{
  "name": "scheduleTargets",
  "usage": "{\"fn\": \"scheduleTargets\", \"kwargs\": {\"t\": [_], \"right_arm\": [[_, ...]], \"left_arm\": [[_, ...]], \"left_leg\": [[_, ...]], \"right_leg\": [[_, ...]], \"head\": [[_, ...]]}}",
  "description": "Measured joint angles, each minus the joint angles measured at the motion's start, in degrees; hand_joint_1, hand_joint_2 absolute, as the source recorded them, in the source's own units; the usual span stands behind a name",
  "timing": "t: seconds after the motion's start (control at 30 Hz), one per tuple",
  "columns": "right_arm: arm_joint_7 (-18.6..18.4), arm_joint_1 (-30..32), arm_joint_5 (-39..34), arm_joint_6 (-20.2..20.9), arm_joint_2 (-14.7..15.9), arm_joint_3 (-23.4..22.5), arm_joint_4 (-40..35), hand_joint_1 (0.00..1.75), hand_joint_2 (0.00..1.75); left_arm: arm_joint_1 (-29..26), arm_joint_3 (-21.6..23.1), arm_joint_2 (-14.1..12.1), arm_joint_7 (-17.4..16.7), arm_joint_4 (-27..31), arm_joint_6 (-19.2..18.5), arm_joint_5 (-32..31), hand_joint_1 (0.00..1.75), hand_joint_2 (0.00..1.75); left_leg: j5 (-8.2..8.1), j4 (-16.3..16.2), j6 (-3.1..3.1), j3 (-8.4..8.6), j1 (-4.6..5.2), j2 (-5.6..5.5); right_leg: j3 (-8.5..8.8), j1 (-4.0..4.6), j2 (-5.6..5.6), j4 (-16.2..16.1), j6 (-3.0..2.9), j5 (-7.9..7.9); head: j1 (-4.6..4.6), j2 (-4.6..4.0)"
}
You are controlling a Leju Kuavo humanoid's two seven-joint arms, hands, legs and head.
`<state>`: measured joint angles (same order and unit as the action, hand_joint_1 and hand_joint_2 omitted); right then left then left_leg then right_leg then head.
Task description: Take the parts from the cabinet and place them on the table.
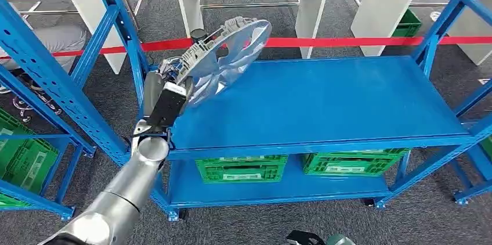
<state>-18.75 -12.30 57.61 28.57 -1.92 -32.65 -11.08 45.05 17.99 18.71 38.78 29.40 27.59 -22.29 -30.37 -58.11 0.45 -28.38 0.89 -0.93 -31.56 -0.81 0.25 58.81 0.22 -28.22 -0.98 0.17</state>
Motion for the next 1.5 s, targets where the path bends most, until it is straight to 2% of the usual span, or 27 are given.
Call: {"fn": "scheduleTargets", "kwargs": {"t": [0.17,0.4,0.8,0.93,1.0,1.03,1.07,1.1,1.13,1.17,1.2,1.23,1.27,1.33,1.37,1.4,1.43,1.47,1.5], "right_arm": [[0.17,-0.01,0.00,0.00,0.02,-0.44,0.00,0.00,0.00],[0.44,-0.13,-0.44,0.00,0.02,-1.57,0.00,0.00,0.00],[0.74,-0.40,-0.06,0.00,0.04,-2.53,0.00,0.00,0.00],[0.74,-0.65,0.15,0.00,0.07,-2.82,0.00,0.00,0.00],[0.74,-0.70,0.15,0.00,0.07,-2.84,0.00,0.00,0.00],[0.74,-0.72,0.15,0.00,0.26,-2.84,-0.02,0.00,0.00],[0.74,-0.76,0.15,0.00,0.31,-2.84,-0.02,0.00,0.00],[0.74,-0.85,0.15,0.07,0.31,-2.84,-0.02,0.00,0.00],[0.74,-0.81,0.15,0.07,0.31,-2.84,-0.02,0.00,0.00],[0.74,-0.76,0.15,0.04,0.33,-2.84,-0.02,0.00,0.00],[0.72,-0.71,0.15,0.04,0.39,-2.86,-0.02,0.00,0.00],[0.74,-0.64,0.15,0.04,0.42,-2.86,0.00,0.00,0.00],[0.74,-0.62,0.15,0.04,0.48,-2.86,-0.02,0.00,0.00],[0.76,-0.65,0.15,0.04,0.59,-2.93,-0.02,0.00,0.00],[0.76,-0.66,0.15,0.04,0.59,-2.93,-0.02,0.00,0.00],[0.81,-0.69,0.15,0.04,0.46,-2.95,-0.02,0.00,0.00],[0.79,-0.62,0.17,0.04,0.52,-2.97,-0.02,0.00,0.00],[0.76,-0.58,0.20,0.04,0.52,-2.99,-0.02,0.00,0.00],[0.76,-0.56,0.17,0.04,0.52,-3.02,-0.02,0.00,0.00]], "left_arm": [[0.57,1.31,-0.98,-0.17,3.21,2.32,0.07,1.75,1.75],[0.58,3.89,-1.92,-2.43,10.18,1.79,0.31,1.75,1.75],[0.36,5.62,-2.58,-1.94,16.41,2.42,1.81,1.75,1.75],[0.11,5.81,-3.23,-2.67,19.71,1.92,2.40,1.75,1.75],[0.08,5.88,-3.34,-2.78,20.98,1.99,2.43,1.75,1.75],[-0.01,5.90,-3.32,-2.80,21.55,1.99,2.43,1.75,1.75],[-0.02,5.94,-3.32,-2.78,21.85,2.05,2.43,1.75,1.75],[-0.03,5.94,-3.32,-2.82,22.21,2.16,2.43,1.75,1.75],[-0.12,5.97,-3.34,-2.82,22.36,2.29,2.43,1.75,1.75],[-0.33,5.97,-3.37,-2.86,22.42,2.34,2.43,1.75,1.75],[-0.64,5.97,-3.41,-2.91,22.49,2.40,2.43,1.75,1.75],[-0.94,5.99,-3.41,-2.89,22.53,2.49,2.43,1.75,1.75],[-1.19,6.01,-3.41,-2.71,22.62,2.66,2.41,1.75,1.75],[-1.25,6.03,-3.41,-2.54,22.77,3.01,2.38,1.75,1.75],[-1.25,6.03,-3.41,-2.40,22.95,3.08,2.40,1.75,1.75],[-1.17,6.03,-3.41,-2.36,23.19,3.19,2.40,1.75,1.75],[-1.26,6.08,-3.39,-2.36,23.32,3.19,2.43,1.75,1.75],[-1.32,6.08,-3.45,-2.36,23.34,3.23,2.43,1.75,1.75],[-1.35,6.10,-3.56,-2.36,23.41,3.25,2.45,1.75,1.75]], "left_leg": [[0.01,0.00,-0.01,-0.04,0.00,0.01],[0.01,0.00,-0.01,-0.07,0.00,0.00],[0.01,-0.01,-0.01,-0.08,0.00,0.02],[0.00,-0.38,0.26,-0.44,0.32,0.01],[0.70,-0.03,0.68,-0.51,0.35,0.04],[1.48,1.21,1.08,-0.10,-0.45,0.34],[1.86,1.59,1.14,-0.14,-0.37,0.50],[2.05,1.64,1.43,-0.43,-0.44,0.63],[2.07,1.51,1.45,-0.72,-0.44,0.70],[2.08,1.28,1.47,-0.99,-0.43,0.83],[2.07,0.92,1.46,-1.32,-0.45,0.91],[2.02,0.60,1.39,-1.58,-0.57,0.94],[1.87,0.15,1.17,-1.87,-0.74,0.94],[1.29,-1.20,0.36,-2.55,-1.22,0.91],[1.02,-1.85,-0.06,-3.10,-1.34,0.86],[0.90,-2.70,-0.41,-4.12,-0.82,0.72],[1.00,-3.07,-0.68,-4.44,-0.66,0.64],[1.18,-3.11,-0.93,-4.79,-0.67,0.51],[1.31,-3.17,-1.20,-5.00,-0.70,0.59]], "right_leg": [[-0.04,0.00,0.01,0.01,0.00,0.00],[-0.05,-0.01,0.00,0.01,0.00,0.00],[-0.07,-0.01,0.01,0.01,0.00,0.01],[-0.28,-0.37,0.02,-0.20,0.43,0.36],[-0.27,-0.40,0.08,-0.50,0.85,0.97],[-0.64,-0.37,0.08,-0.35,0.94,0.40],[-1.12,-0.25,-0.06,0.60,0.96,-0.43],[-2.76,-0.23,-0.02,4.02,0.90,-2.53],[-5.02,-0.29,-0.02,8.71,1.00,-4.59],[-7.17,-0.38,-0.02,13.13,1.14,-6.09],[-8.98,-0.44,-0.03,16.50,1.32,-6.51],[-9.37,-0.58,-0.04,16.80,1.46,-5.50],[-8.45,-0.83,-0.06,14.32,1.71,-3.03],[-4.47,-1.42,-0.31,5.27,2.34,2.14],[-3.73,-1.32,-0.40,3.53,2.79,0.72],[-4.05,-0.87,-0.09,3.57,2.19,1.05],[-4.46,-1.15,0.02,3.69,1.55,0.82],[-4.85,-1.07,0.13,3.94,0.83,0.55],[-5.15,-1.01,0.15,4.01,0.45,0.67]], "head": [[0.00,0.00],[0.00,0.00],[0.00,0.00],[0.00,0.00],[0.00,0.00],[0.00,0.00],[0.04,0.00],[0.04,0.00],[0.09,0.00],[0.04,0.00],[0.07,0.00],[0.07,0.00],[0.04,0.00],[0.07,0.00],[0.07,0.00],[0.20,0.00],[0.17,0.00],[0.18,0.00],[0.17,0.00]]}}
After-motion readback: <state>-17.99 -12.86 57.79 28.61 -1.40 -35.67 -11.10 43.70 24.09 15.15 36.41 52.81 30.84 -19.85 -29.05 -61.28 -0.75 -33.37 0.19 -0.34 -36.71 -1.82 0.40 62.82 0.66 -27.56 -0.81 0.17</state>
